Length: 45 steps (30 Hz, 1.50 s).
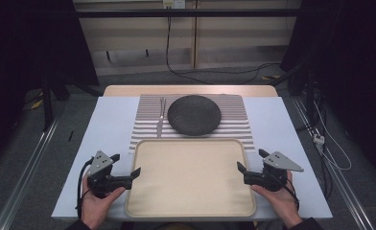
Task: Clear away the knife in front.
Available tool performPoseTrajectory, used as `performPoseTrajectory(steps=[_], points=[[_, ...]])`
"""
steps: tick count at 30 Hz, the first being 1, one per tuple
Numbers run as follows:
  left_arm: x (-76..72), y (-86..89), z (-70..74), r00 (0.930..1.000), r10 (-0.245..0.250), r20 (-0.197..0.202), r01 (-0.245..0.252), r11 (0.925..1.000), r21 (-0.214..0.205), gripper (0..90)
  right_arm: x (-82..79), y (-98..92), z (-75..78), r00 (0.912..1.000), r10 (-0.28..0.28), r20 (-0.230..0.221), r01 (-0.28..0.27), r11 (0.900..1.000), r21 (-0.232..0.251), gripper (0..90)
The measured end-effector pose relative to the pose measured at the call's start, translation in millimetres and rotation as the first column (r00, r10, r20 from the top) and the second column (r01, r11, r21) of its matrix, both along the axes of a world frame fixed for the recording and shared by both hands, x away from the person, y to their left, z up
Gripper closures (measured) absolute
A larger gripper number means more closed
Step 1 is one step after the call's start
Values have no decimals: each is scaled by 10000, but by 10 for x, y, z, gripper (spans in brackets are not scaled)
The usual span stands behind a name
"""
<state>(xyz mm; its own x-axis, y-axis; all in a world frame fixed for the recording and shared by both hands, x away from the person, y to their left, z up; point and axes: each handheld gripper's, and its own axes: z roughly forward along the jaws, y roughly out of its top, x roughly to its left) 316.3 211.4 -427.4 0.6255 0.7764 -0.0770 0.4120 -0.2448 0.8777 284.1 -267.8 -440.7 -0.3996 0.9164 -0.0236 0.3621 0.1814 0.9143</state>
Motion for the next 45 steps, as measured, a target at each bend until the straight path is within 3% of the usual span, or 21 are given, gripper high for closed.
performPoseTrajectory(steps=[25,40,45], points=[[135,-87,155,10000,-51,54,48,9992,402,79,21,-24,-6,9999,35,-162,-31,9997,262,94],[420,-224,238,9996,-253,-159,264,9970,728,79,32,-19,-6,9998,108,-173,-101,9993,367,93],[499,-239,218,9987,-108,-506,145,9972,727,90,51,-12,-6,9997,70,-217,-62,9993,374,92]])
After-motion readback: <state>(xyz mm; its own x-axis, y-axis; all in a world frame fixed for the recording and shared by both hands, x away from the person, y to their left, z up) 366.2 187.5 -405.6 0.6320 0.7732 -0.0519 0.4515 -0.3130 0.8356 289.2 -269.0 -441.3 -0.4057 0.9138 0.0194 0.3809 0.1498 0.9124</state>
